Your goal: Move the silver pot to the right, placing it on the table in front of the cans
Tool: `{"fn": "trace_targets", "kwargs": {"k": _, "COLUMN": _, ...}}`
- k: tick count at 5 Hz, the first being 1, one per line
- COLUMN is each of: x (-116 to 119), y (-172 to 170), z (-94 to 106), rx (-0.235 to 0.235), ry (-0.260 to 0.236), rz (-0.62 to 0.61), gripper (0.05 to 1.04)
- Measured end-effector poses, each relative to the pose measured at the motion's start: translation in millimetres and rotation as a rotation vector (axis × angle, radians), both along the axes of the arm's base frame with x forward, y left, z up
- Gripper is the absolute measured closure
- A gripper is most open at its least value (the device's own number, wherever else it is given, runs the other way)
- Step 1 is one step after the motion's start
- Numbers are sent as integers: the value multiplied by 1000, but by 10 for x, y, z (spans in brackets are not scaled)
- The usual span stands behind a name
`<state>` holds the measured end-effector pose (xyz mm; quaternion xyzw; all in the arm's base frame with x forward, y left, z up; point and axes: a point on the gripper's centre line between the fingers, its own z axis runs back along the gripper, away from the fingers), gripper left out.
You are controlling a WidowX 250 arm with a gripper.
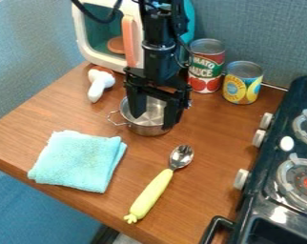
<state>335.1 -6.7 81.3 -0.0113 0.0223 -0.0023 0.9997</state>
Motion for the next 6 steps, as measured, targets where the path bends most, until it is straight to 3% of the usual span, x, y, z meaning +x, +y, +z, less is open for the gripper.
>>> {"fn": "trace_targets", "kwargs": {"k": 1, "x": -30, "y": 0, "z": -109, "rx": 0, "ry": 35, "rz": -3, "gripper": 83}}
{"fn": "trace_targets", "kwargs": {"k": 2, "x": 186, "y": 109, "z": -64, "rx": 71, "ry": -38, "rz": -199, "gripper": 83}}
{"fn": "trace_targets", "kwargs": {"k": 3, "x": 325, "y": 114, "z": -88, "rx": 107, "ry": -106, "rz": -263, "gripper": 83}}
{"fn": "trace_targets", "kwargs": {"k": 4, "x": 443, "y": 54, "z": -223, "rx": 88, "ry": -99, "rz": -304, "gripper": 83}}
{"fn": "trace_targets", "kwargs": {"k": 5, "x": 531, "y": -25, "z": -427, "rx": 28, "ry": -66, "rz": -287, "gripper": 83}}
{"fn": "trace_targets", "kwargs": {"k": 6, "x": 589, "y": -25, "z": -495, "rx": 24, "ry": -53, "rz": -284, "gripper": 115}}
